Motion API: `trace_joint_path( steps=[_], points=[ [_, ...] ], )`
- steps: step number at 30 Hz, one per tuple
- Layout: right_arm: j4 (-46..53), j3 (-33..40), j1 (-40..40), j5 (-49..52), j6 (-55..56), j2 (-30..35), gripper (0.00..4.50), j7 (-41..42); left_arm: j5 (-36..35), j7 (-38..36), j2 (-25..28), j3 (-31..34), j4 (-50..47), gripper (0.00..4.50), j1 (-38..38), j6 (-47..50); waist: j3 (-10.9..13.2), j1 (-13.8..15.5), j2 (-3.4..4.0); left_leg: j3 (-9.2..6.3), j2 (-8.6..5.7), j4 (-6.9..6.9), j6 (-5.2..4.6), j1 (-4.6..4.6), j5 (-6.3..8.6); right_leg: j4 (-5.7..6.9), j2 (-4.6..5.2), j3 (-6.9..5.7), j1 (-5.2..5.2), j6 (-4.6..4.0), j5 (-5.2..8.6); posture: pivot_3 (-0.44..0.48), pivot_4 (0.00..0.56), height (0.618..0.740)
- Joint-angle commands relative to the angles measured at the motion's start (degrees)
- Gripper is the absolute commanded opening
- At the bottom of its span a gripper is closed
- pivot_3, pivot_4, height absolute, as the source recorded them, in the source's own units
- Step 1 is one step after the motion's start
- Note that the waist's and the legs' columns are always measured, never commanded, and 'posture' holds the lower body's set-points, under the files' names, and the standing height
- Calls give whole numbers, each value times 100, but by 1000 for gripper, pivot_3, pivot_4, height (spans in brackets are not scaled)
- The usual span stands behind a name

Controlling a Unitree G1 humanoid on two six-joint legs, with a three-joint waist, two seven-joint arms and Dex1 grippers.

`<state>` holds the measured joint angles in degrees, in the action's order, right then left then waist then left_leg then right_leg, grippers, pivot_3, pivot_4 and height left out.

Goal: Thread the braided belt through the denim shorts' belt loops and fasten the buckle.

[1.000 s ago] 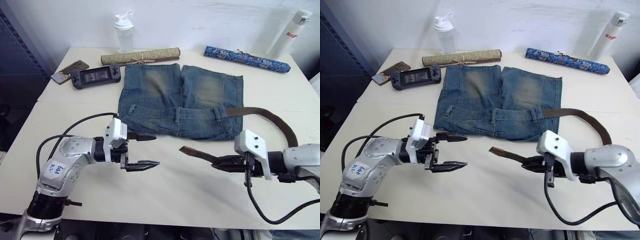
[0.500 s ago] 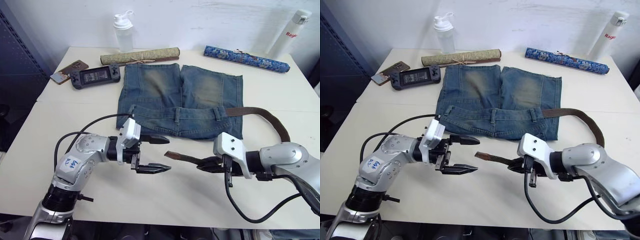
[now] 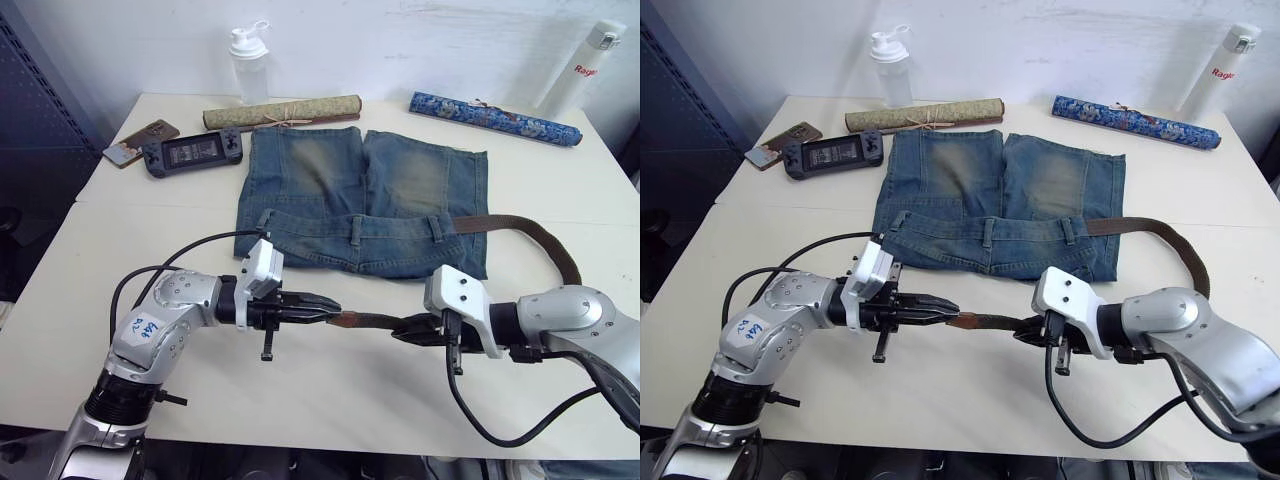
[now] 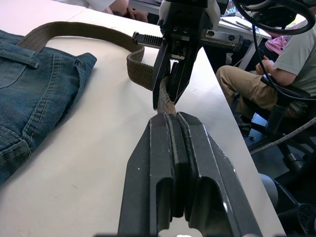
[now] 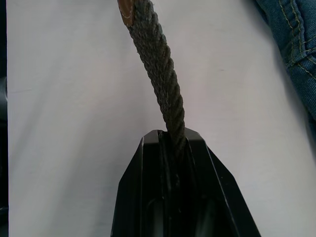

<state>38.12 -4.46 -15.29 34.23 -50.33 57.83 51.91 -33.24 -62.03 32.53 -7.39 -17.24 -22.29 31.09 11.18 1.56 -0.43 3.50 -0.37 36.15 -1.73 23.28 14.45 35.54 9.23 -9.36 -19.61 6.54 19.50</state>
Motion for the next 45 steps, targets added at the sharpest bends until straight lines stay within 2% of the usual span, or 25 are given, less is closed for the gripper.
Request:
trace_joint_path(
  steps=[1,11,13,14,16,18,22,24,26,29,32,34,36,40,45],
  points=[
    [289,146,-121,233,-31,-111,0,-12,85,78,-53,-49,-43,62,-37,-87,0,0,0,0,0,0,0,0,0,0,0,0,0,0,0,0,150,717],
    [318,384,-146,308,-167,-300,0,-307,6,254,-237,-3,66,62,-39,17,0,1,0,0,0,0,0,0,0,0,0,0,0,0,0,0,150,717],
    [310,490,-157,373,-232,-364,852,-393,-64,322,-289,32,69,0,-37,92,0,1,0,0,0,0,0,0,0,0,0,0,0,0,0,0,150,717],
    [310,546,-166,450,-285,-395,952,-413,-65,332,-294,32,70,0,-37,94,0,1,0,0,0,0,0,0,0,0,0,0,0,0,0,0,150,717],
    [336,746,-187,698,-386,-507,1988,-496,-37,325,-292,23,67,0,-25,77,0,2,0,0,0,0,0,0,0,0,0,0,0,0,0,0,150,717],
    [367,989,-254,950,-495,-605,2585,-601,-19,317,-294,25,58,0,-5,84,0,1,0,0,0,0,0,0,0,1,0,0,0,0,0,0,150,717],
    [362,1929,-379,1963,-864,-778,4458,-1053,-184,434,-395,84,82,0,31,287,0,0,0,0,1,0,0,0,0,1,0,0,0,0,0,0,150,717],
    [302,2409,-348,2621,-1055,-844,4458,-1320,-353,542,-485,165,117,0,38,489,0,11,0,-1,1,-1,0,0,0,1,0,0,1,0,0,0,150,717],
    [234,2964,-68,3713,-1141,-825,4458,-1698,-746,736,-617,339,96,0,51,912,1,27,-1,-4,1,-1,-2,1,1,3,0,-3,4,0,0,0,150,717],
    [335,3870,1348,6193,-881,-622,4458,-2139,-1452,1196,-908,656,36,0,85,1610,4,97,-6,-13,0,-5,-7,6,2,2,2,-11,11,1,-1,0,150,717],
    [632,3962,2679,7676,-163,-807,4458,-2321,-1851,1471,-1052,822,11,0,98,2021,9,117,-13,-17,4,-2,-12,6,5,-3,-2,-5,16,1,-1,0,150,717],
    [840,3652,3318,7877,90,-1003,4458,-2568,-2017,1569,-1110,865,-24,0,67,2183,10,138,-15,-11,4,4,-15,-1,6,0,-3,-3,24,2,-1,0,150,717],
    [855,3014,3612,7696,232,-1142,4458,-3426,-2253,1703,-1185,920,-58,0,-3,2363,9,122,-15,-4,4,10,-24,-5,12,-1,-2,8,19,2,-1,0,150,717],
    [605,1546,3559,7365,640,-1920,4458,-4613,-2708,2010,-1362,1107,-10,0,-218,2671,8,109,-19,0,4,12,-28,-8,20,2,-1,22,10,2,-1,0,150,717],
    [221,1011,3352,7135,1391,-2953,4458,-5278,-2897,2165,-1358,1143,-17,0,-276,2813,13,129,-9,3,7,5,-1,-2,18,2,-9,28,-5,1,1,0,150,717]
  ],
)
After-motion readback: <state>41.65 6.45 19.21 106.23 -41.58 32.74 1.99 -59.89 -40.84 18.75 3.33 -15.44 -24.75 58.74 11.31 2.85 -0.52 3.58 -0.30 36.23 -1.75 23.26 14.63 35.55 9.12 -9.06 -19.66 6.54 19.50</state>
